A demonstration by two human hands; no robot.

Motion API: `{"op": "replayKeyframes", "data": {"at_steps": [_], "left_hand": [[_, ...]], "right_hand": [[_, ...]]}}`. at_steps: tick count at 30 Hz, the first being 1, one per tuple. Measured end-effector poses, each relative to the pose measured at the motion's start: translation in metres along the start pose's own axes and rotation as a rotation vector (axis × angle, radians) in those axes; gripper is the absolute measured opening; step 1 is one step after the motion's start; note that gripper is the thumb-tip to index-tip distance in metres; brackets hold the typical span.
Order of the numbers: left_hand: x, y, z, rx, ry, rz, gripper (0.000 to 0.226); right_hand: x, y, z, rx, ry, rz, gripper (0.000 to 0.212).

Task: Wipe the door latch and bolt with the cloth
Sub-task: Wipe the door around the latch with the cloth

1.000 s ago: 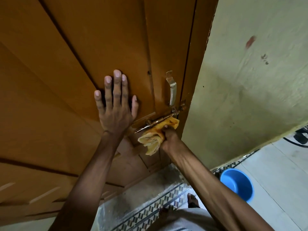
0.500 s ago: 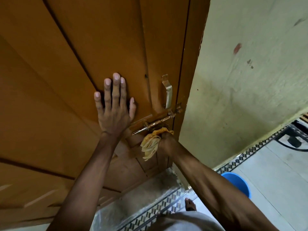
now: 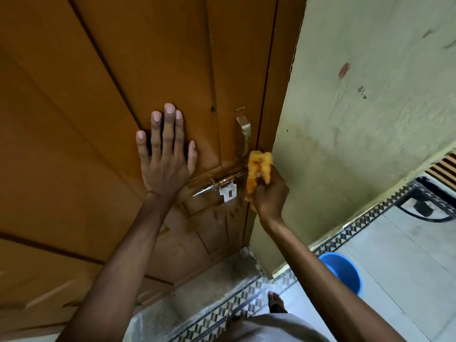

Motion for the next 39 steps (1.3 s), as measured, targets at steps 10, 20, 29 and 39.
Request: {"op": "replayKeyframes", "data": {"at_steps": [10, 20, 29, 39], "left_hand": [[-0.001, -0.001, -0.001, -0.016, 0.022, -0.004, 0.072], [-0.004, -0.005, -0.007, -0.039, 0.088, -0.024, 0.069], [-0.006, 0.0, -0.011, -0.011, 0.095, 0.065, 0.061], [-0.018, 0.002, -0.022, 0.015, 0.129, 0.279, 0.057]], "right_hand": [[-0.005, 0.082, 0.067, -0.447, 0.159, -0.524, 0.068], [-0.05, 0.098, 0.066, -0.419, 0.103, -0.525, 0.063], [-0.026, 0.153, 0.102, -0.551, 0.337, -1.086, 0.065], [-0.04, 0.119, 0.082, -0.388, 0.329, -1.118, 0.046]]}}
Point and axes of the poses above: each hand's wrist, its own y-axis away from the middle knuckle, its own z-axis out of the palm, x = y × z, the point moved 10 cm from there along -y, towards the middle knuckle, and after that the axes turned 14 degrees about x, right-handed, at the moved point
